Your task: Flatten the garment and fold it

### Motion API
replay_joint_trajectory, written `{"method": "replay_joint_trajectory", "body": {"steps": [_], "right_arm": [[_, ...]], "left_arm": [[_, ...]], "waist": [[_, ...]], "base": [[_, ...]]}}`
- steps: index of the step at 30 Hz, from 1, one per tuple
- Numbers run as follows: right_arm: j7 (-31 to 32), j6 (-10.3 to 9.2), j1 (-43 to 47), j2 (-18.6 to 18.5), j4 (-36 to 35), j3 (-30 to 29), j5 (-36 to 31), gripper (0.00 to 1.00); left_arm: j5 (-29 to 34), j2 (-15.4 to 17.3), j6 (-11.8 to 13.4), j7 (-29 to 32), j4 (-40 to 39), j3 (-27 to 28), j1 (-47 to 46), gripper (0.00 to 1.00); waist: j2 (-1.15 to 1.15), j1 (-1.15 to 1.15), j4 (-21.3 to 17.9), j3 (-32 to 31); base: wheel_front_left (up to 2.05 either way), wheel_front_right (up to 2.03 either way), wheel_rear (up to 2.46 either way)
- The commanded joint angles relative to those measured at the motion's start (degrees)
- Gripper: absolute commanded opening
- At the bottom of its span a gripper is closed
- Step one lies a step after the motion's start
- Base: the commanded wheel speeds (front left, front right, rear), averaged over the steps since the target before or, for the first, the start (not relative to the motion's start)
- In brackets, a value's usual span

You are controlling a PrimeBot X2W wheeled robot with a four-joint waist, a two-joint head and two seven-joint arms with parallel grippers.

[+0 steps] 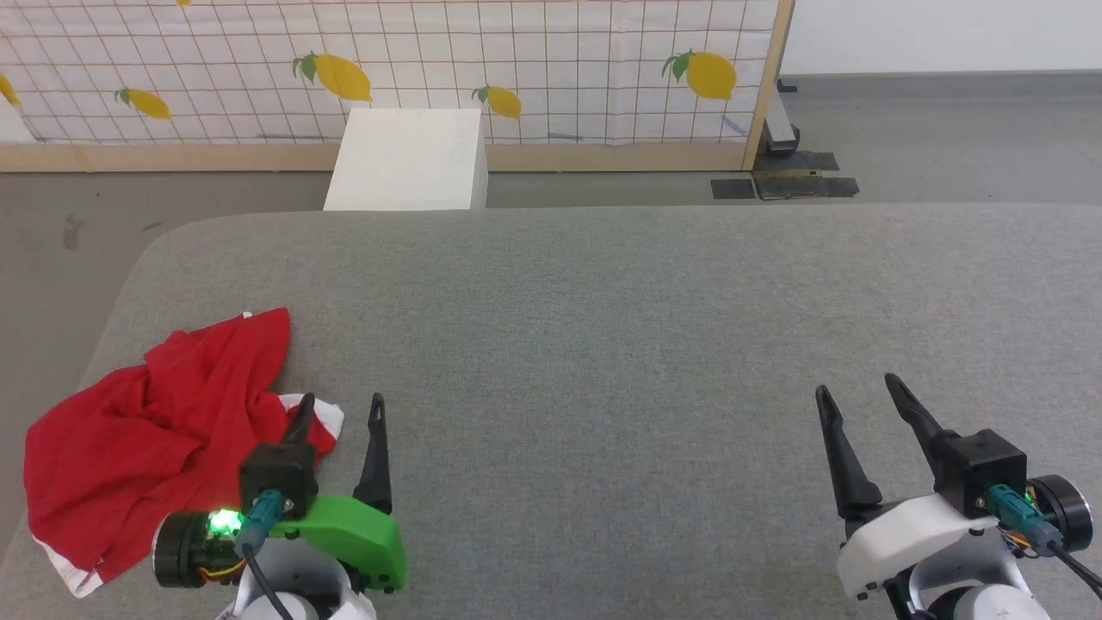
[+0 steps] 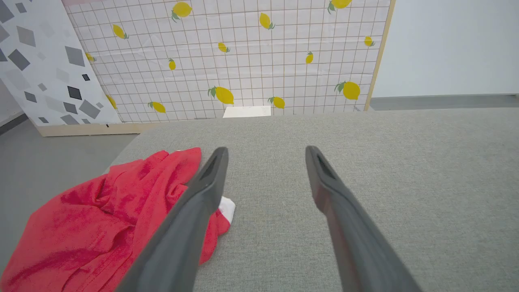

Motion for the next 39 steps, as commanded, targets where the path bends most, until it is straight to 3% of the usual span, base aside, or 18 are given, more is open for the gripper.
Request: {"method": "replay_joint_trajectory", "body": {"steps": [1, 39], "right_arm": [[-0.7, -0.02, 0.3, 0.0, 0.0, -0.1, -0.1, 1.0], [-5.3, -0.05, 1.5, 0.1, -0.3, -0.4, 0.9, 1.0]], "left_arm": [[-0.6, 0.0, 0.4, -0.7, 0.4, -0.3, -0.9, 1.0], [-3.9, 1.0, 0.5, -5.2, 2.7, -1.3, 0.1, 1.0]], "waist": [[0.0, 0.0, 0.0, 0.0], [0.0, 0.0, 0.3, -1.0]], "base": [[0.0, 0.0, 0.0], [0.0, 0.0, 0.0]]}}
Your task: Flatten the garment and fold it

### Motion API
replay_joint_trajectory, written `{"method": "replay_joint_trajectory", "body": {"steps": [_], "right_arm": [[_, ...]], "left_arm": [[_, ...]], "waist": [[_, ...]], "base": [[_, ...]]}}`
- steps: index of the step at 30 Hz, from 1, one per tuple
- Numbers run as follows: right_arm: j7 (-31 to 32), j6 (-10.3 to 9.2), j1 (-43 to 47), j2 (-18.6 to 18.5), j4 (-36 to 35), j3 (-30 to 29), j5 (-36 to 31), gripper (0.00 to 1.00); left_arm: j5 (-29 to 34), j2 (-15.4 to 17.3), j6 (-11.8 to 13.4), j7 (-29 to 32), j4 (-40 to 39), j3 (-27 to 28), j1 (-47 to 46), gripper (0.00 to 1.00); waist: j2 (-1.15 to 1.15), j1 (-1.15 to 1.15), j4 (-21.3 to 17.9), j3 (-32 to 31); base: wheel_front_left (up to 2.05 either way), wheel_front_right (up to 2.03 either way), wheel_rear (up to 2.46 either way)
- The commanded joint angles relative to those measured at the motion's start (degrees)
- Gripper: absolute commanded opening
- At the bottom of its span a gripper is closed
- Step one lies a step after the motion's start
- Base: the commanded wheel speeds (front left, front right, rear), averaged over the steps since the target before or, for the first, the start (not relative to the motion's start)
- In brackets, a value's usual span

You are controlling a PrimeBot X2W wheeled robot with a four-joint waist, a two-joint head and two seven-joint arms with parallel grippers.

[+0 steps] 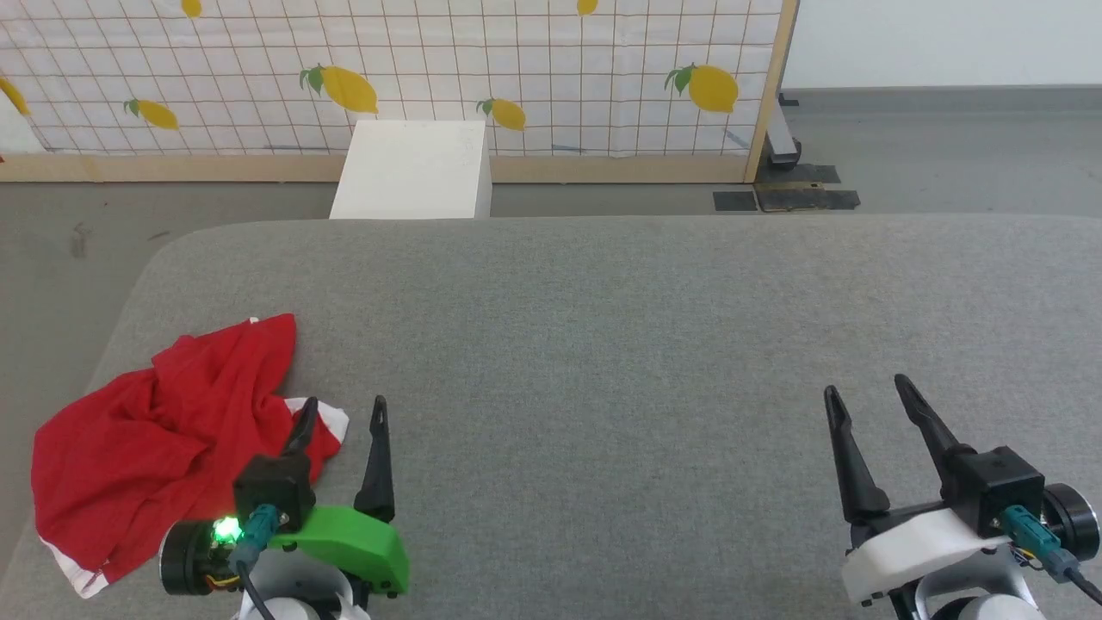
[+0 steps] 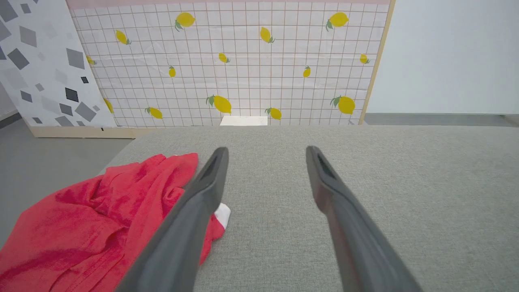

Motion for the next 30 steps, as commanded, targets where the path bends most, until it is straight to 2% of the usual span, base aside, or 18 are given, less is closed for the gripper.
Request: {"method": "replay_joint_trajectory", "body": {"steps": [1, 30], "right_arm": [[-0.7, -0.05, 0.4, 0.1, -0.2, -0.1, 0.3, 1.0], [-4.1, -0.07, 1.1, 0.1, -0.6, -0.9, 1.1, 1.0]], "left_arm": [[-0.5, 0.4, 0.0, -0.7, 0.3, -0.1, 0.2, 1.0], [-2.6, 0.9, 0.1, -4.1, 2.8, -1.1, 0.2, 1.0]], "waist": [[0.0, 0.0, 0.0, 0.0], [0.0, 0.0, 0.1, -0.5]], "base": [[0.0, 0.0, 0.0], [0.0, 0.0, 0.0]]}}
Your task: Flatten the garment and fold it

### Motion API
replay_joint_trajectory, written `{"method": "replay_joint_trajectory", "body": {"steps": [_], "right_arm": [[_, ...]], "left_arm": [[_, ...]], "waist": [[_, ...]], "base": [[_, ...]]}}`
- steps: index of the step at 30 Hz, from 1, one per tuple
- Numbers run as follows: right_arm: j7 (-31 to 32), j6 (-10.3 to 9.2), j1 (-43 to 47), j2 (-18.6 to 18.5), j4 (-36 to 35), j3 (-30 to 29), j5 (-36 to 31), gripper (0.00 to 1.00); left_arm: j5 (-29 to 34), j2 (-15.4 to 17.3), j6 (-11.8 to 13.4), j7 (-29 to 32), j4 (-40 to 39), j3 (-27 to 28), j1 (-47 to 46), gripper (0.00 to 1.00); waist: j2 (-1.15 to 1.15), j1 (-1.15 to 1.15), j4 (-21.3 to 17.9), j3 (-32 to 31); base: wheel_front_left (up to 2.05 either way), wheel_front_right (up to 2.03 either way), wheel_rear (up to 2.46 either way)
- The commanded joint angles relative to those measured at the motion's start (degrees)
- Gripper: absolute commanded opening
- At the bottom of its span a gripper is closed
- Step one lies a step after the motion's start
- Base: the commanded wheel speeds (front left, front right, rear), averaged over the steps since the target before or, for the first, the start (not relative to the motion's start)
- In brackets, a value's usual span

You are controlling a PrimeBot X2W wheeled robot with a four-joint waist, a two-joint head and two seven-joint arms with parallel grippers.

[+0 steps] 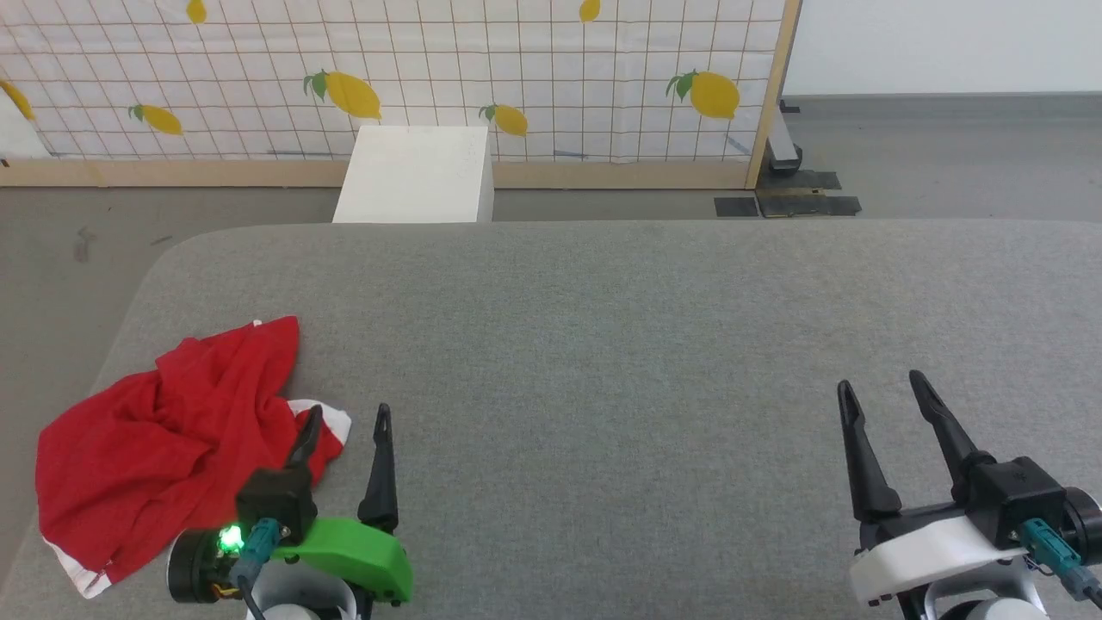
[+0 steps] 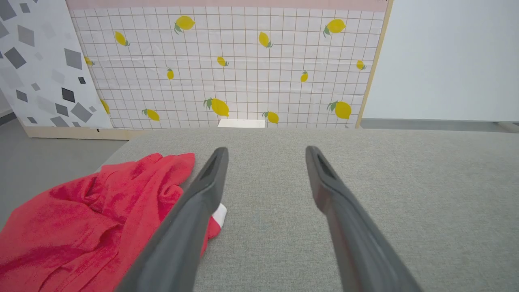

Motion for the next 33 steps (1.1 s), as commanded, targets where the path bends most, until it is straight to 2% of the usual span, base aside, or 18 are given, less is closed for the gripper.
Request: {"method": "replay_joint_trajectory", "body": {"steps": [1, 33], "right_arm": [[-0.6, -0.07, 0.7, 0.1, -0.4, -0.1, 0.5, 1.0], [-4.4, -0.09, 1.3, 0.2, -0.1, -0.6, 1.5, 1.0]], "left_arm": [[-0.9, 0.5, 0.1, -0.6, 0.3, -0.2, 0.2, 1.0], [-4.3, 1.1, 0.0, -4.4, 3.7, -1.3, 0.3, 1.0]], "waist": [[0.0, 0.0, 0.0, 0.0], [0.0, 0.0, 0.3, -0.8]], "base": [[0.0, 0.0, 0.0], [0.0, 0.0, 0.0]]}}
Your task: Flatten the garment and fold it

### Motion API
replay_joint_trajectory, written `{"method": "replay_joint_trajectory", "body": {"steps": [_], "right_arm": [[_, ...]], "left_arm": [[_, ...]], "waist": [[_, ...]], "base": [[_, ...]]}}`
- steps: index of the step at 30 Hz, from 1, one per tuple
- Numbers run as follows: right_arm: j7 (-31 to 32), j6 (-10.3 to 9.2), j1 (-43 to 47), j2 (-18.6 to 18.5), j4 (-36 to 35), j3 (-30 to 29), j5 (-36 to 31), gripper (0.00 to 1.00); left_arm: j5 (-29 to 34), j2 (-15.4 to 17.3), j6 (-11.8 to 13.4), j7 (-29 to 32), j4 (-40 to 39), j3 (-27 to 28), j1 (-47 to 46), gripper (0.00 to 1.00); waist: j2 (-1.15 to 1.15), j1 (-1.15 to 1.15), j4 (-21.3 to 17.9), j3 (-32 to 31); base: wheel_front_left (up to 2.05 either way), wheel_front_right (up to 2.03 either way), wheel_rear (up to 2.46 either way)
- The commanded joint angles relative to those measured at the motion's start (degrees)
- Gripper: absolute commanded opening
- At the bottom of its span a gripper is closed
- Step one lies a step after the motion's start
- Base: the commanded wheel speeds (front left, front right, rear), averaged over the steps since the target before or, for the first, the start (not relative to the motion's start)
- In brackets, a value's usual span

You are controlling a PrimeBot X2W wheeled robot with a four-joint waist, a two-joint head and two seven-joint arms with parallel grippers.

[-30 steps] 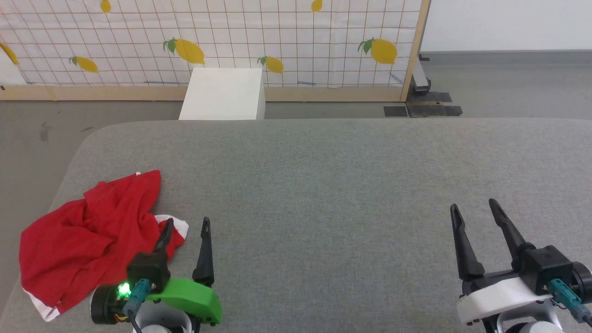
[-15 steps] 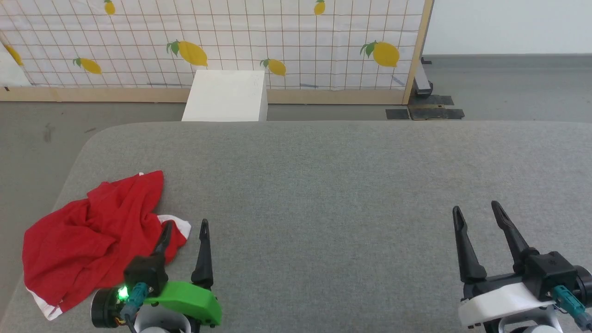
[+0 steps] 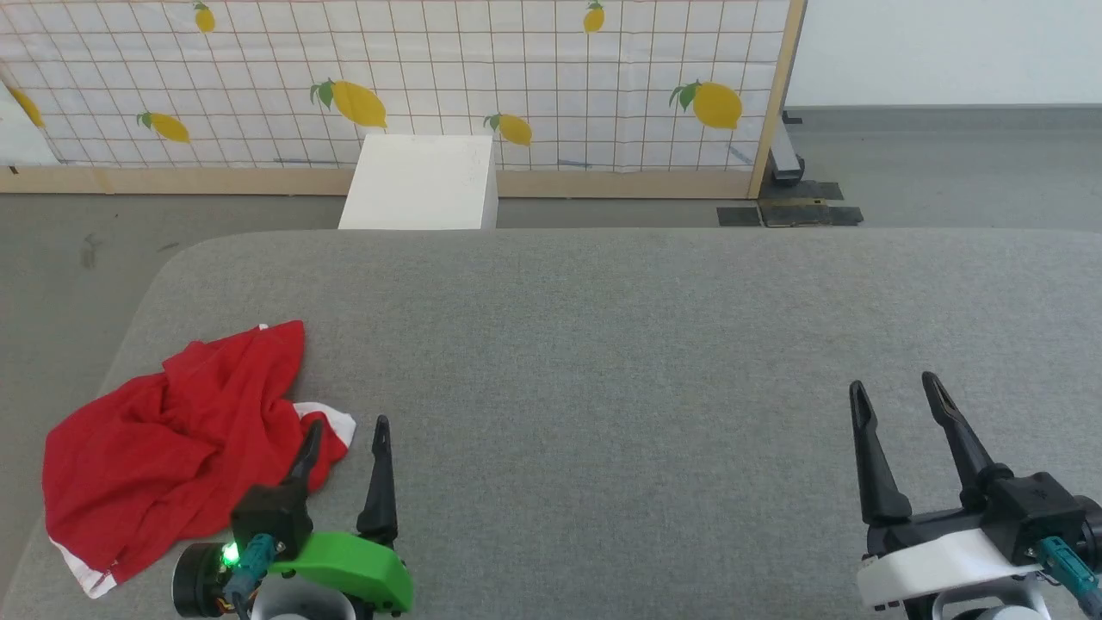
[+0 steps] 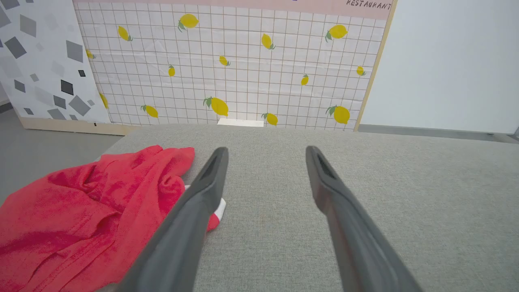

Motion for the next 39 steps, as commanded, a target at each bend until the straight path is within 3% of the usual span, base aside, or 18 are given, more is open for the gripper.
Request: {"method": "replay_joint_trajectory", "body": {"steps": [1, 31, 35, 39], "right_arm": [[-0.8, -0.08, 0.6, 0.2, 0.0, 0.0, 0.5, 1.0], [-1.3, -0.09, 0.9, 0.2, 0.3, -0.3, 1.0, 1.0], [-1.3, -0.09, 1.4, 0.2, 0.1, -1.3, 1.0, 1.0], [-1.3, -0.09, 1.9, 0.2, -0.2, -2.0, 1.1, 1.0]], "left_arm": [[-0.9, 0.4, 0.0, -0.7, 0.2, -0.1, 0.3, 1.0], [-0.8, 0.9, 0.5, -1.2, -0.2, -0.2, 0.5, 1.0], [-0.7, 0.7, 0.4, -1.2, 0.0, -0.8, -0.2, 1.0], [-0.4, 0.8, 0.4, -1.2, 0.2, -1.2, -1.1, 1.0]], "waist": [[0.0, 0.0, 0.0, -0.1], [0.0, 0.0, 0.5, -0.3], [0.0, 0.0, 2.4, 0.0], [0.0, 0.0, 6.7, 0.5]], "base": [[0.0, 0.0, 0.0], [0.0, 0.0, 0.0], [0.0, 0.0, 0.0], [0.0, 0.0, 0.0]]}}
